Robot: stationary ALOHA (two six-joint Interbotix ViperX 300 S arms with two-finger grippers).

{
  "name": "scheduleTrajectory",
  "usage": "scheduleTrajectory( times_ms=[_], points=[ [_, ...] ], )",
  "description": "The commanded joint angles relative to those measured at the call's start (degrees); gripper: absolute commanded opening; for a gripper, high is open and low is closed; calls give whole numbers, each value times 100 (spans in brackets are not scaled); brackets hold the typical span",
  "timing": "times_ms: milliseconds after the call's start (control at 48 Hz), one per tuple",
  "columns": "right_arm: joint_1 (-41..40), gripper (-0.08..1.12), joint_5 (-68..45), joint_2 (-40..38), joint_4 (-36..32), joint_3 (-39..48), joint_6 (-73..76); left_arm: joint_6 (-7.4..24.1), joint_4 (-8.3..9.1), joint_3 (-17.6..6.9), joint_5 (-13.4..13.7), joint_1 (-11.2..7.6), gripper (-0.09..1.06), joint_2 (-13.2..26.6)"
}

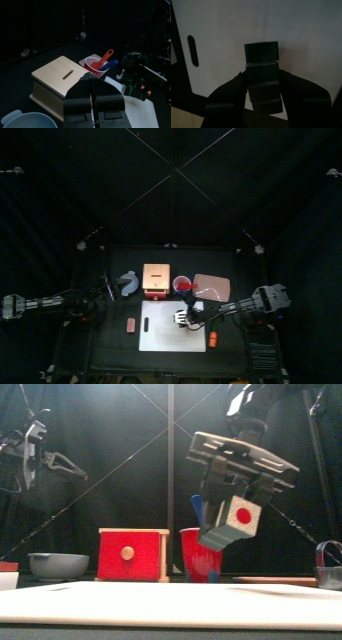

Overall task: Place sushi on board then cut the sushi with the knife then place the pieces on the plate
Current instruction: Pick knife at handle with right hand

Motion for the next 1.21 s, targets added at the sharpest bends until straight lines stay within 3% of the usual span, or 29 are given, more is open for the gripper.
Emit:
scheduleTrajectory(
  times_ms=[21, 229, 396, 667, 979, 1208],
  points=[
    [70, 65, 158, 448, -35, -677, 35, 18, 176, -79, -70, 18, 1, 26],
    [141, 74, 466, 958, -35, -1107, 35, 9, 483, -105, -167, 18, 1, 26],
    [141, 83, 483, 1204, -9, -1327, 114, 9, 633, -149, -185, 35, 1, 26],
    [185, 84, 1204, 1441, -62, -1775, 123, 0, 800, -308, -88, 18, 1, 26],
    [229, 84, 1811, 1266, -325, -2083, 123, 0, 800, -483, 387, 35, 1, 26],
    [352, 84, 1969, 853, -817, -2083, 0, 0, 738, -563, 483, 44, 1, 26]
  ],
)
